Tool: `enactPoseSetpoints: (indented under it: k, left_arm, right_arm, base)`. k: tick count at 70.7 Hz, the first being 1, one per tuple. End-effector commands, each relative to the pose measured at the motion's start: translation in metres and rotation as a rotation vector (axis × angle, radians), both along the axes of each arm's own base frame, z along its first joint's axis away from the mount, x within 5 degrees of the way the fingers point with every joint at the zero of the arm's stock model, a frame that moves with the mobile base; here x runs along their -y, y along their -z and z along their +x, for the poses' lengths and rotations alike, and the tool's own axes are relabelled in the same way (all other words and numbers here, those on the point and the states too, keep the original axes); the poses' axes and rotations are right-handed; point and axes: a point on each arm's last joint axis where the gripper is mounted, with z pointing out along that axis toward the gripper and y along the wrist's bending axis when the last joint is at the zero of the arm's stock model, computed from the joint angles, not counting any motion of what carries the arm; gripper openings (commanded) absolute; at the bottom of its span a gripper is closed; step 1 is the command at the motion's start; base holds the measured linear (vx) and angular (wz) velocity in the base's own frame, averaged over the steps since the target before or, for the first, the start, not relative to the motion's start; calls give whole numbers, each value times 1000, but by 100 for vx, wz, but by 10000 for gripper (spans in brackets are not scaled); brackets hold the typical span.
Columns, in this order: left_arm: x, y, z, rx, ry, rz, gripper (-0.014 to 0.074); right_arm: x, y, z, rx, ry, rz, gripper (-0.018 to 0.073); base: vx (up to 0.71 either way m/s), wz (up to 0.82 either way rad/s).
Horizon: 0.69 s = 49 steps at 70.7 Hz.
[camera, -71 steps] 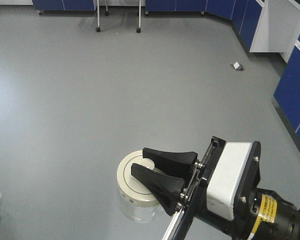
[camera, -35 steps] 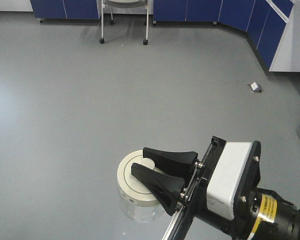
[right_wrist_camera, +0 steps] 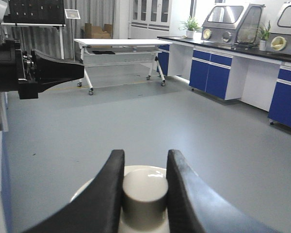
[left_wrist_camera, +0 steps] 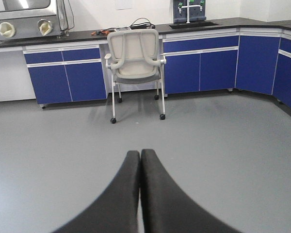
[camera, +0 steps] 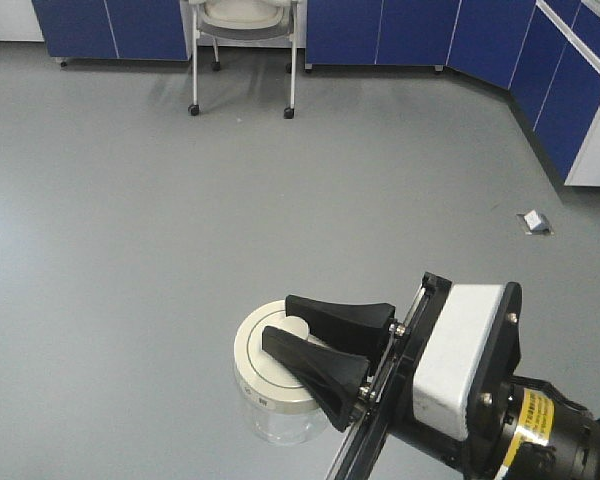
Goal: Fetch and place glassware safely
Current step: 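Hold the jar while the base drives toward the chair and cabinets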
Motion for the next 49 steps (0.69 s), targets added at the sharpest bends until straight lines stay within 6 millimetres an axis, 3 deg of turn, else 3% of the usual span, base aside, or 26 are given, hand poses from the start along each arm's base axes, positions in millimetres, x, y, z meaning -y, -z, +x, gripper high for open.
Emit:
enactPoseSetpoints:
  k: [1,49]
  left_arm:
    - [1,-16,1,98,6,-18,-7]
    - [1,-16,1,98,6,-18,-7]
  right_arm:
    - [0,-23,-1,83,-19,128,-1]
    - [0,-23,-1,83,-19,128,-1]
  base:
    - [57,-5]
    - [57,-2]
